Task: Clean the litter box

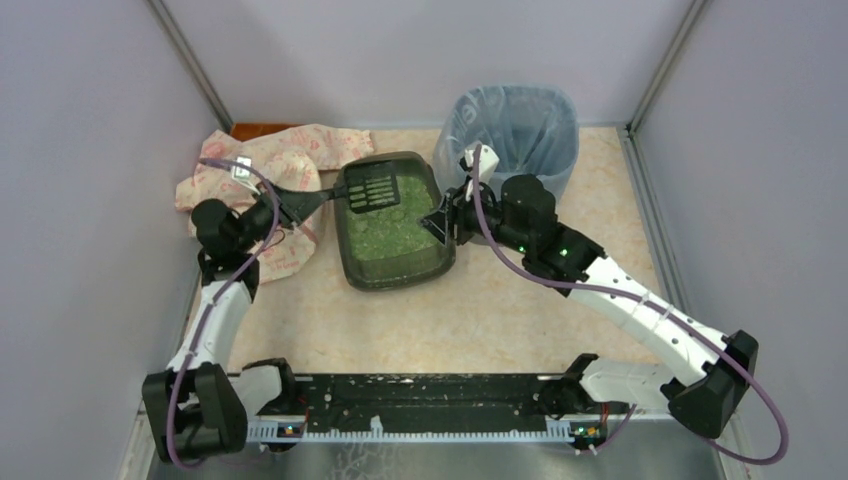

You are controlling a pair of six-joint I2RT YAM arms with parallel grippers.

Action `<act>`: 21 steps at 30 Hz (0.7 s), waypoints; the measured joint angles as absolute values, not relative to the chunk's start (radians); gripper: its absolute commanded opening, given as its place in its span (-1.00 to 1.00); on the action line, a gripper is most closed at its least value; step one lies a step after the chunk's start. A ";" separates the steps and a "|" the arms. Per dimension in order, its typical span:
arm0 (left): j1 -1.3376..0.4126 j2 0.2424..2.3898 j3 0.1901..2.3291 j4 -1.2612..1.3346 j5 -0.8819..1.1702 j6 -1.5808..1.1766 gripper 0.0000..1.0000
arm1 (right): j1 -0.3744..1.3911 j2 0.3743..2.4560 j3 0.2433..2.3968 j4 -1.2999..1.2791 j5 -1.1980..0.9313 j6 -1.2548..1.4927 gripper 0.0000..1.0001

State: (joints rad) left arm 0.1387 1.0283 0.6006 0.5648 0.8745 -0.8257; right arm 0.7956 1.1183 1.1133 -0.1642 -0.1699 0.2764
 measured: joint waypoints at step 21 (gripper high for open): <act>-0.246 1.448 1.102 0.005 0.203 -0.316 -1.00 | 0.775 1.117 1.041 -0.208 -0.159 0.227 -0.28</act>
